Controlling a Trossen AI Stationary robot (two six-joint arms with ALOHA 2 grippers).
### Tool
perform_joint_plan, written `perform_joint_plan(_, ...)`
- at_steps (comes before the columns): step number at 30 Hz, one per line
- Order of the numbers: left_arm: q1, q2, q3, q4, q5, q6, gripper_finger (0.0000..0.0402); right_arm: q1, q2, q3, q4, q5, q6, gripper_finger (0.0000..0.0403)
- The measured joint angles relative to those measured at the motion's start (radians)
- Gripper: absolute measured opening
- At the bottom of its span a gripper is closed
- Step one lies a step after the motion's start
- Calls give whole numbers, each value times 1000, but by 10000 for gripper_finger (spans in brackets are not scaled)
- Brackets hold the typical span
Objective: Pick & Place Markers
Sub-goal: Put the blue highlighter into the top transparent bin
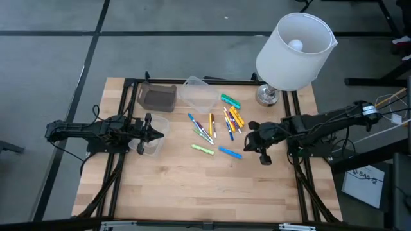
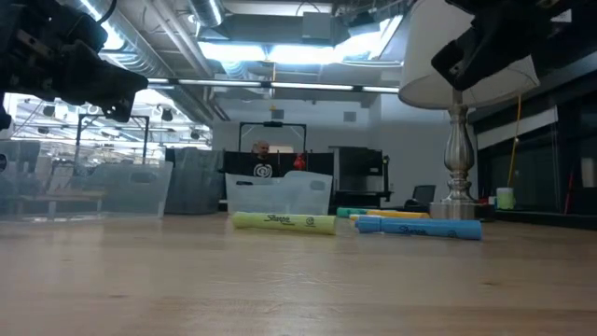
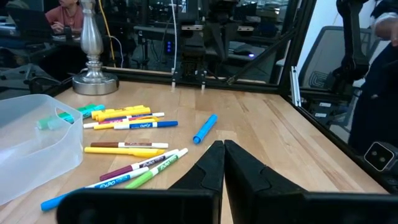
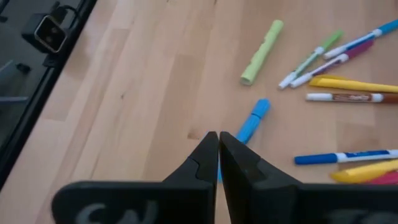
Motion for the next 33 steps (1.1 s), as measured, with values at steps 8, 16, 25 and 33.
perform_joint_plan(8, 0, 0, 0, 0, 0, 0, 6, 72, 27, 0, -12, -1, 0, 16)
perform_joint_plan(16, 0, 0, 0, -1, 0, 0, 6, 74, 120, 0, 27, 0, 0, 16)
perform_joint_plan(25, 0, 0, 0, -1, 0, 0, 6, 10, 240, 0, 112, 0, 0, 17)
perform_joint_plan(33, 0, 0, 0, -2, 0, 0, 6, -44, 260, 0, 106, -15, 57, 17)
